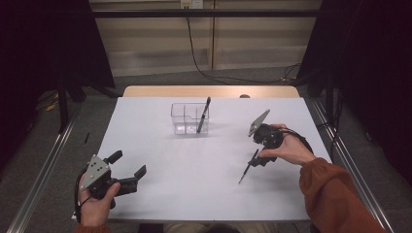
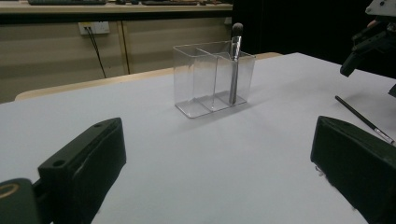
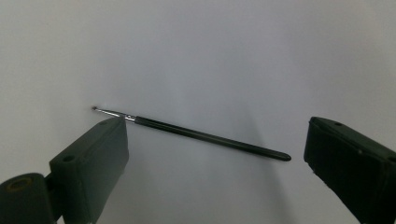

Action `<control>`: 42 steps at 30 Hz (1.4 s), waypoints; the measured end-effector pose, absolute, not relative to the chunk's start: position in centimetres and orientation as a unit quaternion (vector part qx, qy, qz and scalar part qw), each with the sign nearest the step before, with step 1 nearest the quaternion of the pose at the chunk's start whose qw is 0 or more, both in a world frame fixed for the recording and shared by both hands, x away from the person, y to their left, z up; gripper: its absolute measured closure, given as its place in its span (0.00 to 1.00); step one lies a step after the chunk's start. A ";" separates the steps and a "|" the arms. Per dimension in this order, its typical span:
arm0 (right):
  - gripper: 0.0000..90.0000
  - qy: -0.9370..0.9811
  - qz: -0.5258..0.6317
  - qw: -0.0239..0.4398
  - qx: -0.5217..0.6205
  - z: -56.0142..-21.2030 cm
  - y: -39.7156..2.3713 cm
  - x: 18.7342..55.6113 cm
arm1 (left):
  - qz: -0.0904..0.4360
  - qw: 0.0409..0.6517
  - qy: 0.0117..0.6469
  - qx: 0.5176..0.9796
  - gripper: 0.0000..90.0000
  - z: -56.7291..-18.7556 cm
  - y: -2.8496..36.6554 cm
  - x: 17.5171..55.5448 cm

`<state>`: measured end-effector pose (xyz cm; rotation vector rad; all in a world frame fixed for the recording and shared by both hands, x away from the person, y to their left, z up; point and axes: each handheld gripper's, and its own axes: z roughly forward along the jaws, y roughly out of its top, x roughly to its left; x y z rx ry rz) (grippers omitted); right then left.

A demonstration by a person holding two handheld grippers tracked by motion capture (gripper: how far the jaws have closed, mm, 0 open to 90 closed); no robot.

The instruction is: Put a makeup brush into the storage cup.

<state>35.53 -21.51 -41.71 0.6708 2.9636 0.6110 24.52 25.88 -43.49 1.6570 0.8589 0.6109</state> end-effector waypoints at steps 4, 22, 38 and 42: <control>0.06 0.964 0.177 0.013 0.201 -42.0 -21.2 35.8 | 0.259 0.553 0.363 0.704 0.04 -43.5 25.9 24.6; 0.13 0.980 0.111 0.016 0.161 -44.8 -20.5 37.1 | 0.261 0.551 0.361 0.705 0.04 -43.5 25.9 24.5; 0.17 0.986 0.086 -0.003 0.145 -45.9 -20.5 37.5 | 0.262 0.549 0.357 0.709 0.04 -43.6 25.8 24.5; 0.20 0.988 0.061 -0.007 0.143 -45.8 -19.9 37.7 | 0.262 0.550 0.355 0.710 0.04 -43.6 25.9 24.5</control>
